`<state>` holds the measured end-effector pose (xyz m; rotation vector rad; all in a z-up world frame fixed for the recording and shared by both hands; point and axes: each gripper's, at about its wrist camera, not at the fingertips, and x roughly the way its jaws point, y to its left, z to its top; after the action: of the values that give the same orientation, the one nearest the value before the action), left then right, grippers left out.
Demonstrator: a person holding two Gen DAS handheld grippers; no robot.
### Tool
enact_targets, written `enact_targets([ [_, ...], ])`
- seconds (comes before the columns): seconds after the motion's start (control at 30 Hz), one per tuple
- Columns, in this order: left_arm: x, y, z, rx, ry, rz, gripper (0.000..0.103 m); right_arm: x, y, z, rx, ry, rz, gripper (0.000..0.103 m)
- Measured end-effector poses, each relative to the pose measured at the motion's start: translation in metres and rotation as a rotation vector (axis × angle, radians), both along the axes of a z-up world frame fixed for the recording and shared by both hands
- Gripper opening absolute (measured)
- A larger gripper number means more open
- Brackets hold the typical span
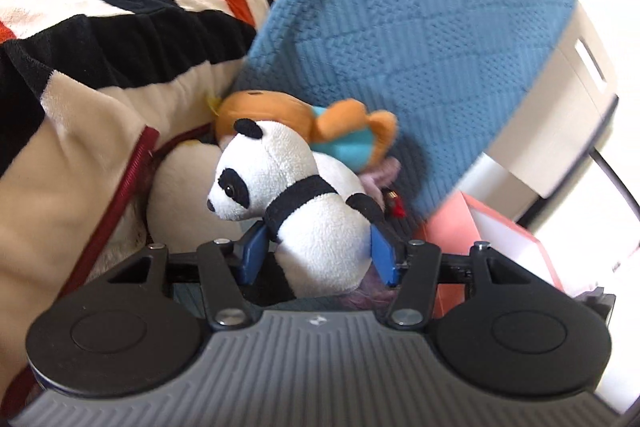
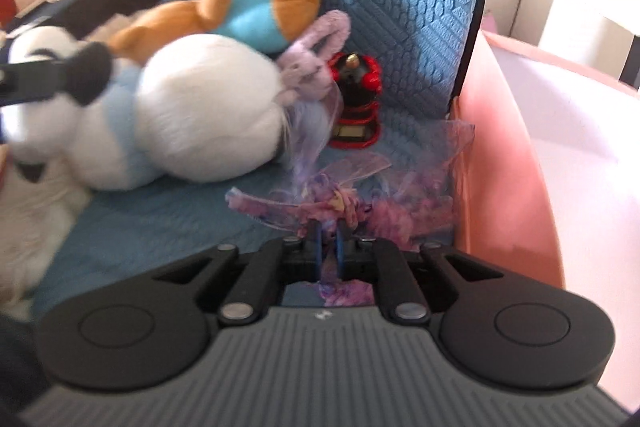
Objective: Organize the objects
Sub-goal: 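Lift the panda with the left gripper while the right gripper lifts the ribbon toward the box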
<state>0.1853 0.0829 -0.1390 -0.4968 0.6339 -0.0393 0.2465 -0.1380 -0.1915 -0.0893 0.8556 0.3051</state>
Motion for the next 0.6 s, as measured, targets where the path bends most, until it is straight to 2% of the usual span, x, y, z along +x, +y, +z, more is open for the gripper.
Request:
enact_targets([
  [0.3,-0.029,-0.035,-0.015,0.033,0.128,-0.158,0.061,-0.078,0.003,0.008,0.018,0.045,0.075,0.010],
  [0.37,-0.031,-0.042,-0.024,0.047,0.173,-0.176,0.061,-0.087,0.001,0.006,0.023,0.059,0.084,0.010],
  [0.5,-0.032,-0.050,-0.045,0.023,0.232,-0.201,0.061,-0.096,-0.003,0.001,0.033,0.067,0.091,0.010],
  [0.6,-0.029,-0.056,-0.060,0.053,0.273,-0.206,0.062,-0.100,-0.007,0.000,0.056,0.080,0.088,0.012],
])
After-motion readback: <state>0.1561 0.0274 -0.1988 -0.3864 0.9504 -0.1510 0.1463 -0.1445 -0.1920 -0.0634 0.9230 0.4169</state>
